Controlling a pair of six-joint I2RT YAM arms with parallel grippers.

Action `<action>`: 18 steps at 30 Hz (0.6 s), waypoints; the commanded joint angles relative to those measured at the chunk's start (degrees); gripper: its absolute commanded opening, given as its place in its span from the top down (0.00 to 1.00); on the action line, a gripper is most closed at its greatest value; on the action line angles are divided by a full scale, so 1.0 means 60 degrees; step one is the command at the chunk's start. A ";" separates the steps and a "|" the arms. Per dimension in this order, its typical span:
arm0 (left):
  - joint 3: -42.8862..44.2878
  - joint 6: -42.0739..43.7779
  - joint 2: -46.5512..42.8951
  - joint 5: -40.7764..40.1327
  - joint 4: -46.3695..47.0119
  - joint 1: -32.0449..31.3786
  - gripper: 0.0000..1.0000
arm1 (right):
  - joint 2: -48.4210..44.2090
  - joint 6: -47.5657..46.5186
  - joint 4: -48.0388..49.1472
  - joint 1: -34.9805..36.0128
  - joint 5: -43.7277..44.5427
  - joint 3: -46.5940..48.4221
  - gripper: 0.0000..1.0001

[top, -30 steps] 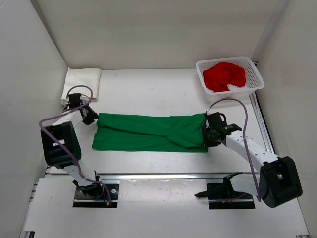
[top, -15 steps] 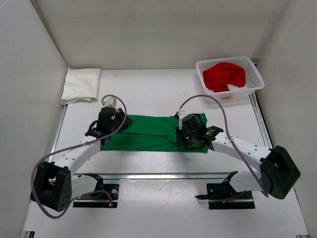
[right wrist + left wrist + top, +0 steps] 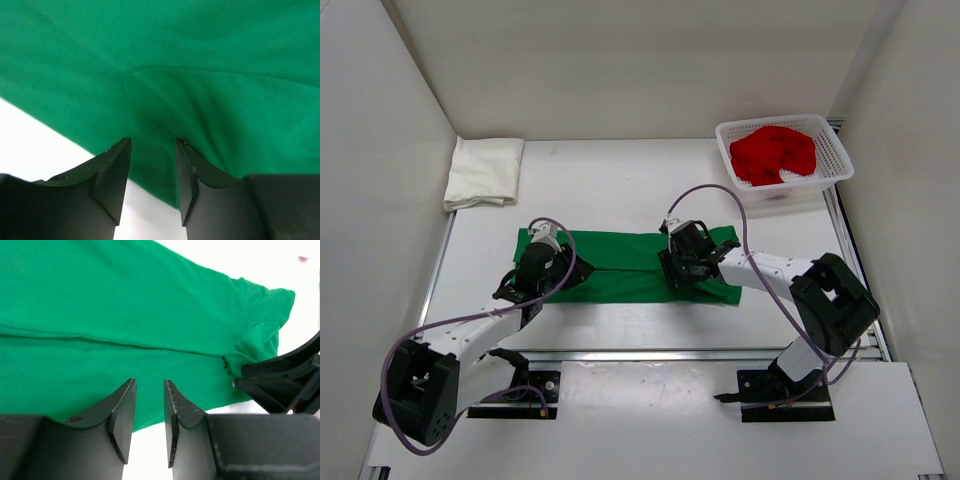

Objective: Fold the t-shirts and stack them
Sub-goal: Fold the other side of the tshirt into a rectangle

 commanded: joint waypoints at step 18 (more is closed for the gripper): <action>0.0459 0.0075 0.0766 0.0687 0.0462 0.0479 0.60 | 0.0933 -0.0366 -0.1505 -0.1877 -0.1981 0.3170 1.00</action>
